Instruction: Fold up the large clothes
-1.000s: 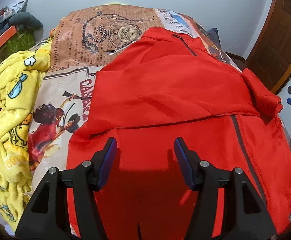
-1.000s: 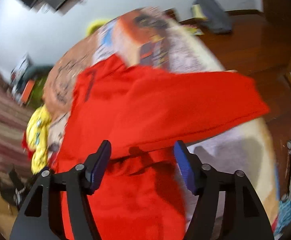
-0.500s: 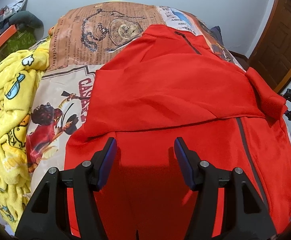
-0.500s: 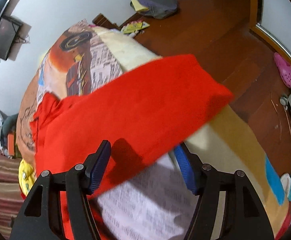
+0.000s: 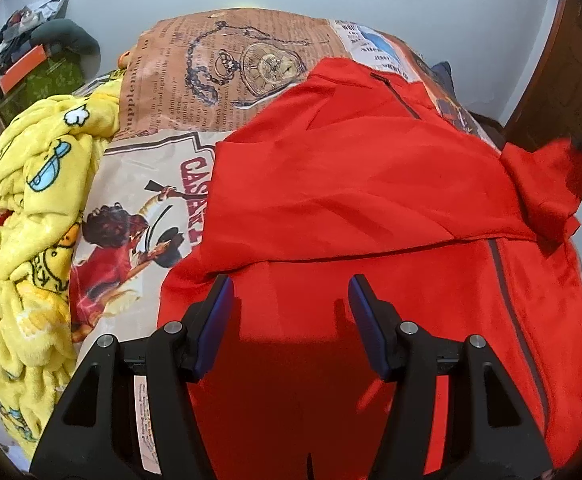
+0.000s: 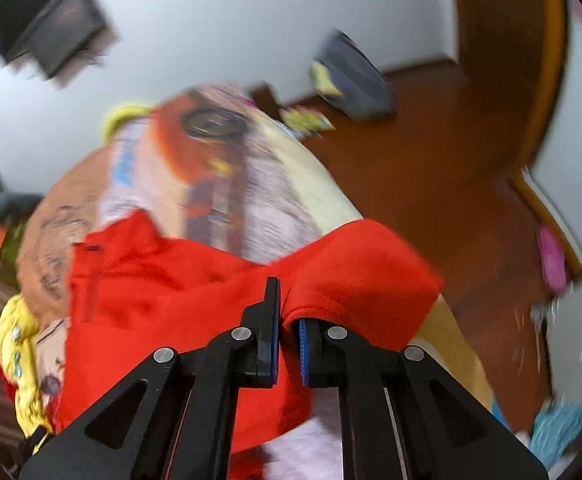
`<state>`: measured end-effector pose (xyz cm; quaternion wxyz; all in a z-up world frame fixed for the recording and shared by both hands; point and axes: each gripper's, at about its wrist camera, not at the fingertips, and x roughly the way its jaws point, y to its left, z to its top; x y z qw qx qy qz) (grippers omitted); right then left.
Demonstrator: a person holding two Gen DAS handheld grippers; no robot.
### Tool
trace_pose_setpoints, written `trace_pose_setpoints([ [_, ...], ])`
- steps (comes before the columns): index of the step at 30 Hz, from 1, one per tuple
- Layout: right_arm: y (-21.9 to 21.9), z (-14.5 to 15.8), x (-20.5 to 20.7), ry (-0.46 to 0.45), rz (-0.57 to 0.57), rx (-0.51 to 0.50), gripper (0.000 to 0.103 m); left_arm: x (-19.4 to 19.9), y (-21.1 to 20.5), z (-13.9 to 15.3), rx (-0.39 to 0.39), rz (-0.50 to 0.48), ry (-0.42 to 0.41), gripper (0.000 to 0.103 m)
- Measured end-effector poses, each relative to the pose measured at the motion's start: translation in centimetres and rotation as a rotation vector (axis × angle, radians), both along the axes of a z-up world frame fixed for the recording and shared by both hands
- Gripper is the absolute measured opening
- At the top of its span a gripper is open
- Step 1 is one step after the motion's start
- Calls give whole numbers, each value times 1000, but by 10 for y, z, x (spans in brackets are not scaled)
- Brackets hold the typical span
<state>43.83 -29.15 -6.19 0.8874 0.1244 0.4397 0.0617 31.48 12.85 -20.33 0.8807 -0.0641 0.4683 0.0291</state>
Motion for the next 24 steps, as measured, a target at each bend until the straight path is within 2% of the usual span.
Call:
trace_pose_setpoints([
  [3, 36, 37, -5, -66, 84, 22, 7, -6, 5, 7, -10, 2, -20, 59],
  [6, 91, 75, -17, -131, 206, 34, 7, -14, 12, 15, -9, 2, -42, 59],
  [9, 144, 93, -28, -150, 326, 78, 7, -23, 20, 21, -9, 9, -59, 59],
  [12, 192, 95, -40, -151, 420, 114, 7, -33, 32, 25, -15, 22, -66, 59],
  [15, 253, 65, -48, -76, 518, 147, 7, -46, 45, 27, -19, 42, -70, 59],
  [20, 311, -17, -75, 102, 601, 173, 7, -69, 72, 23, -46, 84, -55, 59],
  [24, 339, -84, -95, 257, 606, 92, 7, -80, 88, 13, -58, 112, -21, 59],
])
